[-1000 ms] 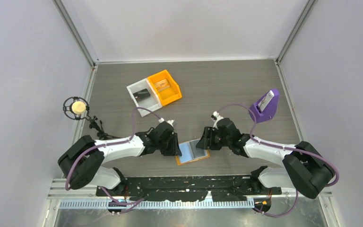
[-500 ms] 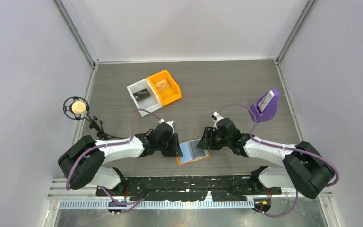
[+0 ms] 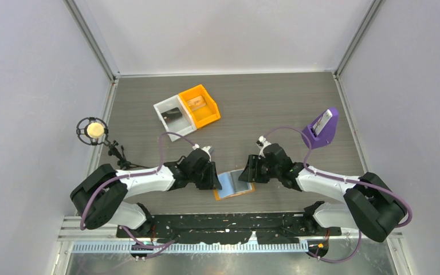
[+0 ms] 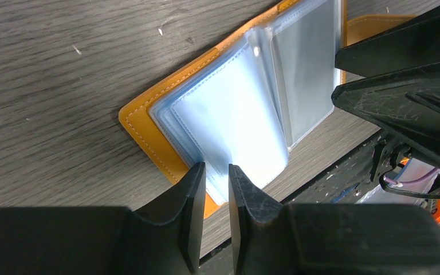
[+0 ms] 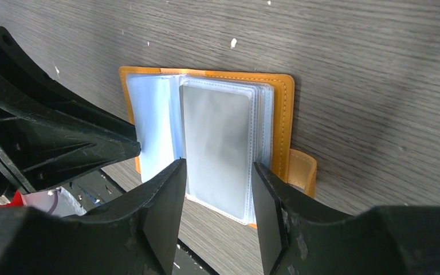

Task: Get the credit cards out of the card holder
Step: Remove the credit card from the card holder.

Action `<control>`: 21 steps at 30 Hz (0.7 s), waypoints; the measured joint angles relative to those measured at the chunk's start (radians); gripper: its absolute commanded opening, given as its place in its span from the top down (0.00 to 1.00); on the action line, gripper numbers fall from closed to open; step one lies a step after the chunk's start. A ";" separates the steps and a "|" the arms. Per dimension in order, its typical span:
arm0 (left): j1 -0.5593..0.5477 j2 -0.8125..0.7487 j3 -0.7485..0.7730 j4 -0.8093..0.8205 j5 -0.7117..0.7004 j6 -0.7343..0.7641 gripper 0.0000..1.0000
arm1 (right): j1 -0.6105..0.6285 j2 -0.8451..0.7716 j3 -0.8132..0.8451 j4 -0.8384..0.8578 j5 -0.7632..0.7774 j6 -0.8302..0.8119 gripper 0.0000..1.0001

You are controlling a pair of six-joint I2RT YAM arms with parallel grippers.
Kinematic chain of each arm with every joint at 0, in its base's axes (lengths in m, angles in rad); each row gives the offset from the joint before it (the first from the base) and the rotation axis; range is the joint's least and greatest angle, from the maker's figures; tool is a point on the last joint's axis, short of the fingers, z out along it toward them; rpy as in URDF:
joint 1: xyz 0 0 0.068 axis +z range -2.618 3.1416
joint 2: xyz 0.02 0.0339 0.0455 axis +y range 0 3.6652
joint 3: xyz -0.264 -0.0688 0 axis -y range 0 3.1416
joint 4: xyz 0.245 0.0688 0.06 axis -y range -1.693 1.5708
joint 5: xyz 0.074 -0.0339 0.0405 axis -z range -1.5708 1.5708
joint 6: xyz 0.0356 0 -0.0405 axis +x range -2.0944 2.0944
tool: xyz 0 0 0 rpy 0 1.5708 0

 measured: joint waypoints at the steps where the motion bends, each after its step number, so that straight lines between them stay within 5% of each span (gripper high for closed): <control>1: 0.000 0.000 0.000 0.000 0.000 0.000 0.77 | 0.000 0.000 0.000 0.003 -0.002 0.001 0.47; 21: 0.000 0.002 -0.003 0.009 0.008 -0.016 0.77 | -0.002 -0.040 -0.035 0.094 -0.070 0.062 0.47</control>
